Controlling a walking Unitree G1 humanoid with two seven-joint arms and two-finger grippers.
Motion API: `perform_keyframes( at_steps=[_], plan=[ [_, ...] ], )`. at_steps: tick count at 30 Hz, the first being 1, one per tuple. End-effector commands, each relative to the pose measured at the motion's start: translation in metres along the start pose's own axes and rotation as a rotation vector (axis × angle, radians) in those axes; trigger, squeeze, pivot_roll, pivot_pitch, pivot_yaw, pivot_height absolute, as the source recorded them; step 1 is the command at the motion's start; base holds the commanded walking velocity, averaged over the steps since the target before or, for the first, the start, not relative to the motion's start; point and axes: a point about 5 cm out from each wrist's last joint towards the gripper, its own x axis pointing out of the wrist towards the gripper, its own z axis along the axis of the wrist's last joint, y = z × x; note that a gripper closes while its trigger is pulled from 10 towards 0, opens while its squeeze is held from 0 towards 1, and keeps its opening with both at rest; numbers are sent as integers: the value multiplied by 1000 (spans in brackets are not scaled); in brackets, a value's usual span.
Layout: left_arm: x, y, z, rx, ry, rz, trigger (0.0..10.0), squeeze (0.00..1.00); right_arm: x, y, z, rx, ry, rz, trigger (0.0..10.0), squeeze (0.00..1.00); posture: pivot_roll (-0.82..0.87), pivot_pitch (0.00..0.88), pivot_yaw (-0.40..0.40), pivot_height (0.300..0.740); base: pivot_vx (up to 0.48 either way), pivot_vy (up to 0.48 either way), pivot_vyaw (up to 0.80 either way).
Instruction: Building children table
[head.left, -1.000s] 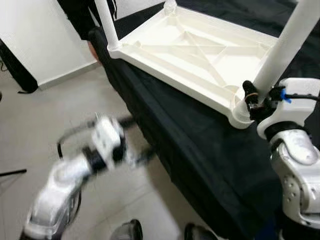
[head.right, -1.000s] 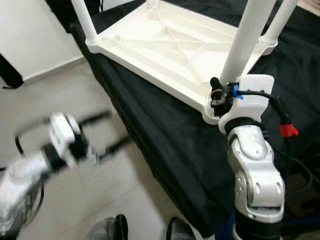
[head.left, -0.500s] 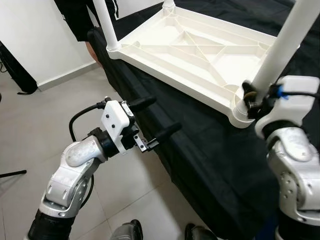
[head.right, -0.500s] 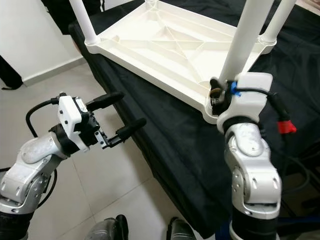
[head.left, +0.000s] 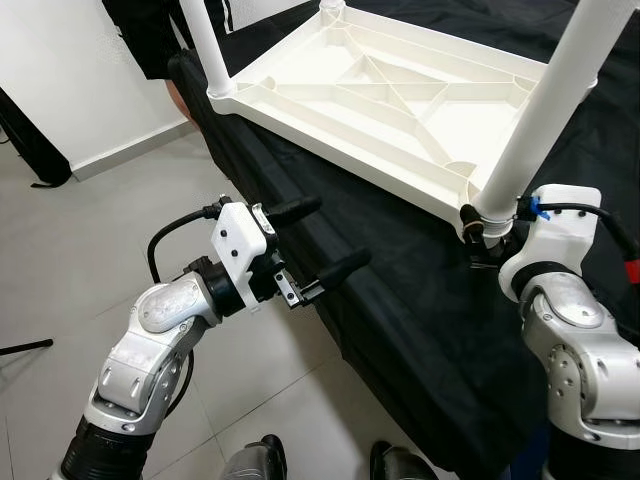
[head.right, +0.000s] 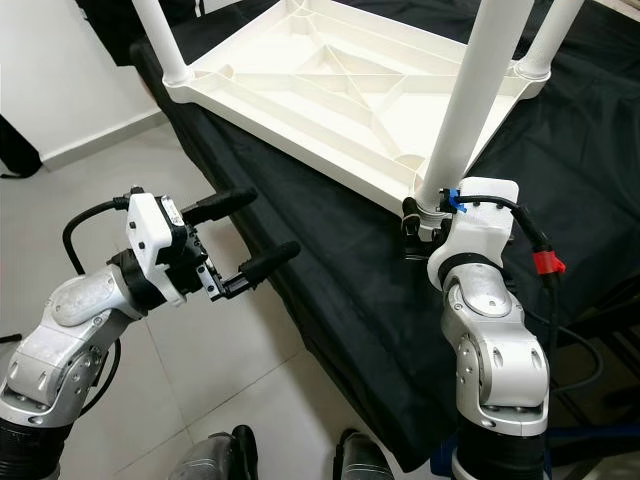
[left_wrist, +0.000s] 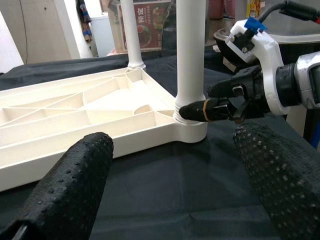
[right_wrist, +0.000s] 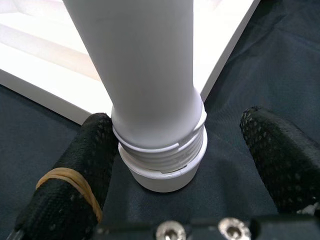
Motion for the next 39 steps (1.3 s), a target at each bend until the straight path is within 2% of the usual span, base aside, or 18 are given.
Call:
perform_keyframes(
  at_steps=[1,8,10,16,20,23,24,25,26,27,28,29,30,32,35,38,39],
  plan=[
    [-1,-6,-3,-20,11,-10,10000,0,-3,4,1,17,-8,39,10000,0,-28,252,42,740,0,0,0],
    [-1,-8,-3,-30,12,-18,10000,0,-6,7,3,17,-19,120,10000,0,-32,252,44,740,0,0,0],
    [-2,-9,-3,-34,15,-21,10000,0,-9,3,4,10,-33,160,10000,0,-36,251,46,740,0,0,0],
    [-11,-8,-7,-54,30,16,10000,0,-15,-11,8,-26,-68,175,10000,0,-50,245,56,740,0,0,0],
    [-22,-4,-14,-79,62,97,10000,0,-20,-20,6,-42,-73,181,10000,0,-64,228,63,740,0,0,0],
    [-42,2,-32,-138,121,292,10000,0,-29,-34,-7,-46,-65,177,10000,0,-79,199,68,740,0,0,0],
    [-47,2,-37,-148,136,337,10000,0,-31,-37,-11,-40,-64,178,10000,0,-79,199,68,740,0,0,0],
    [-47,2,-37,-148,136,337,10000,0,-31,-37,-11,-40,-64,178,10000,0,-79,199,68,740,0,0,0],
    [-58,2,-51,-181,210,442,10000,0,-37,-31,-22,22,-70,259,10000,0,-84,169,67,740,0,0,0],
    [-61,0,-56,-198,232,474,10000,0,-41,-24,-26,84,-65,326,10000,0,-83,161,66,740,0,0,0],
    [-61,0,-56,-198,232,474,10000,0,-41,-24,-26,84,-65,326,10000,0,-83,161,66,740,0,0,0],
    [-64,-2,-59,-207,239,496,10000,0,-45,-19,-29,132,-73,394,10000,0,-81,142,60,740,0,0,0],
    [-70,-6,-65,-220,259,546,10000,0,-56,-4,-35,202,-54,549,10000,0,-83,120,52,740,0,0,0],
    [-72,-6,-66,-223,265,558,10000,0,-58,-2,-37,212,-49,583,10000,0,-83,120,52,740,0,0,0],
    [-82,-11,-68,-228,286,616,10000,0,-68,15,-47,166,6,717,10000,0,-86,90,44,740,0,0,0],
    [-87,-15,-70,-231,301,642,10000,0,-65,25,-52,180,11,737,10000,0,-80,75,35,740,0,0,0],
    [-88,-18,-72,-226,308,651,10000,0,-59,29,-55,169,9,720,10000,0,-63,63,26,740,0,0,0]
  ],
)
